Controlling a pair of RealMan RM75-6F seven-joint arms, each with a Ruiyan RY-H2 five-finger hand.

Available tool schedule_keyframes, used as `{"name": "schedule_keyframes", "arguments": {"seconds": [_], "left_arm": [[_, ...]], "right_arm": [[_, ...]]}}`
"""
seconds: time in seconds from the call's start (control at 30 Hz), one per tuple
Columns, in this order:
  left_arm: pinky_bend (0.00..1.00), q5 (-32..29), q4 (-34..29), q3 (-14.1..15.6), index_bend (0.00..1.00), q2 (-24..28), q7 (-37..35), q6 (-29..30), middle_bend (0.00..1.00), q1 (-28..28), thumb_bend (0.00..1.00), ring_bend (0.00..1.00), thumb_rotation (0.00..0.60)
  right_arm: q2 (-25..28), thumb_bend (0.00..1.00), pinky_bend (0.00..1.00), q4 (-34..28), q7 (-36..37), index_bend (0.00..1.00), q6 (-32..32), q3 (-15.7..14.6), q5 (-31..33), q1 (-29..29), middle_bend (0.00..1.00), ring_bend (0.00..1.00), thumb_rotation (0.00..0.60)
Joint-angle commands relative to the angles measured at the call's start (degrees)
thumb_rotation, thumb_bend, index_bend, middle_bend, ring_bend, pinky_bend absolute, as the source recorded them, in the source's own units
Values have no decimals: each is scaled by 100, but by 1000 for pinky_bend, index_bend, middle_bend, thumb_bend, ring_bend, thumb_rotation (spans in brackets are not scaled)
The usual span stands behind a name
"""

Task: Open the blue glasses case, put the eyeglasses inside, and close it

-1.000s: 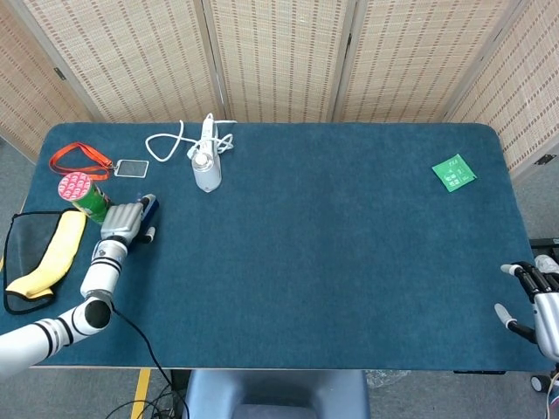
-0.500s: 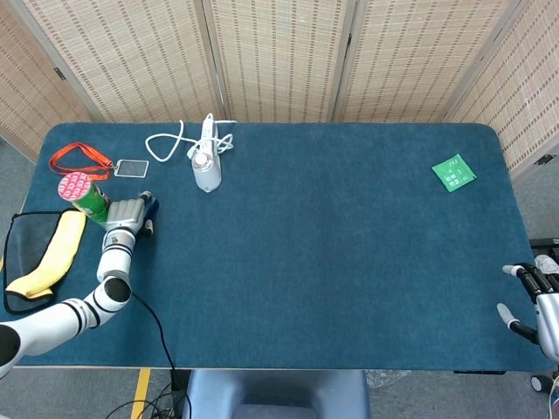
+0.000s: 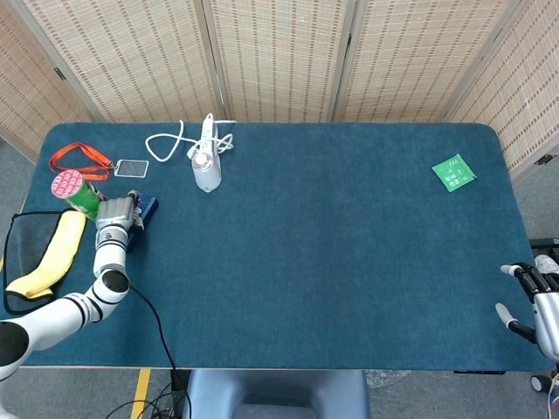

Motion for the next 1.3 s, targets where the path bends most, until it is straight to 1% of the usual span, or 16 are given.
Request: {"name": "schedule_keyframes", "arguments": {"seconds": [0.03,0.2,0.37,0.5,0.57,0.7,0.8,0.93,0.97,1.1,1.3], "left_arm": [[1000,-179,29,65,57,3,183,-108,992,-6,595,941,533],[1000,-349,-124,86,102,76,307,-329,992,-50,595,941,532],[1000,20,-547,103,148,204,125,-303,992,-22,595,941,535],[1000,246,-1060,148,168,424,-66,-398,992,22,595,941,537],[1000,420,-1370,214,174,572,-143,-414,992,32,595,941,538],[1000,986,-2111,325,182,892,-358,-234,991,105,595,941,554],[1000,1435,-2639,339,188,1149,-595,-84,992,200,595,941,566],[1000,1927,-3135,355,190,1439,-880,71,992,304,595,941,572],[1000,2002,-3210,371,190,1493,-927,76,992,314,595,941,570],[1000,2157,-3345,467,179,1603,-1094,50,992,310,594,941,599],[1000,2110,-3204,725,76,1543,-1120,79,990,196,589,941,600]], "right_arm": [[-5,241,303,-4,-8,273,-6,2,-5,8,292,430,600],[-1,241,302,-16,-29,273,1,8,5,6,292,430,600],[-2,242,302,-20,-35,273,-17,5,9,13,292,430,600],[-8,241,302,-17,-35,273,-23,8,10,21,292,432,600],[-7,241,302,-19,-40,273,-27,9,12,23,292,433,600],[-7,242,302,-17,-40,273,-29,6,12,24,292,433,600],[-11,241,302,-15,-36,273,-37,7,15,29,292,433,600],[-22,241,303,-6,-27,273,-42,12,3,43,293,435,600],[-25,241,302,-2,-23,273,-43,13,1,46,293,435,600],[-41,241,303,21,12,273,-30,11,-8,44,293,435,600],[-44,241,302,73,79,273,4,4,0,17,293,437,600]]}}
